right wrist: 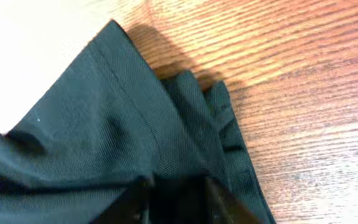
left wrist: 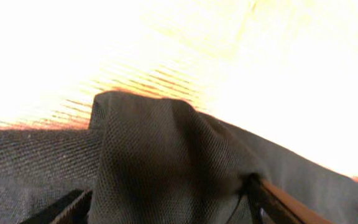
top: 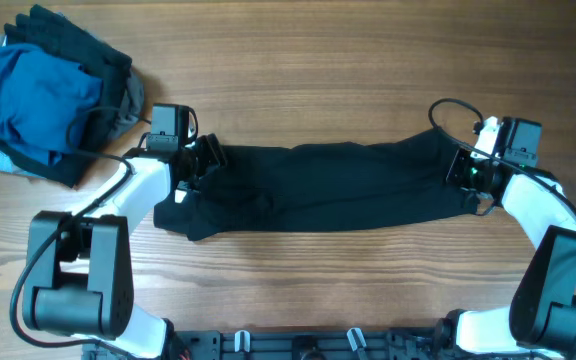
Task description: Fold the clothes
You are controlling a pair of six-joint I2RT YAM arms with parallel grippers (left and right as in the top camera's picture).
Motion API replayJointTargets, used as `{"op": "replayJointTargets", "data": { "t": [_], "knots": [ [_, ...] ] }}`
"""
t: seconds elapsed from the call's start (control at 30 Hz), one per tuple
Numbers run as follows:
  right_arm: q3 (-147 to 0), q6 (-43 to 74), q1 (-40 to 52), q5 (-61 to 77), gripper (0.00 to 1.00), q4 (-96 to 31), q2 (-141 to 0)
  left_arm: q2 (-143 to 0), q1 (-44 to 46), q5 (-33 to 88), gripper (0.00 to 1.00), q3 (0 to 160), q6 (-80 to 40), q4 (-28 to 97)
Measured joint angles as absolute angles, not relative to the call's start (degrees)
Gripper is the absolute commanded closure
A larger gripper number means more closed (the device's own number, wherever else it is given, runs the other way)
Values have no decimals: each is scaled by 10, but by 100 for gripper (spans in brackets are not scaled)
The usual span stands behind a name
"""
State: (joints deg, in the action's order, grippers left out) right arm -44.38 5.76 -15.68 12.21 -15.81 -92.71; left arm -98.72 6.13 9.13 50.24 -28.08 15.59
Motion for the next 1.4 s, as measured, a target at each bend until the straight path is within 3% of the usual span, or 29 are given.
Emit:
{"op": "replayJointTargets", "data": {
  "t": [0.03,0.13,0.27,0.63,0.67,0.73,0.8,0.9,0.93,1.13,1.4],
  "knots": [
    [-444,60,-157,122,36,-159,-927,-987,62,91,25,502,-284,155],
    [-444,62,-157,122,27,-170,-927,-987,61,93,23,504,-288,168],
    [-444,48,-157,119,29,-178,-927,-981,45,115,21,514,-291,217],
    [-444,-136,-157,156,32,-206,-933,-863,10,142,12,536,-295,340],
    [-445,-140,-157,156,34,-206,-938,-864,10,143,12,536,-295,352],
    [-454,-149,-157,156,46,-211,-950,-864,10,143,11,536,-295,372],
    [-462,-153,-159,154,60,-213,-958,-864,10,144,12,536,-294,382],
    [-466,-161,-161,152,92,-211,-965,-864,10,143,11,536,-294,384],
    [-466,-161,-161,154,96,-212,-966,-864,10,143,11,536,-294,384],
    [-478,-120,-161,154,96,-229,-971,-864,10,143,11,536,-294,387],
    [-691,-41,-157,17,96,-429,-984,-865,10,143,11,536,-294,393]
  ]
}}
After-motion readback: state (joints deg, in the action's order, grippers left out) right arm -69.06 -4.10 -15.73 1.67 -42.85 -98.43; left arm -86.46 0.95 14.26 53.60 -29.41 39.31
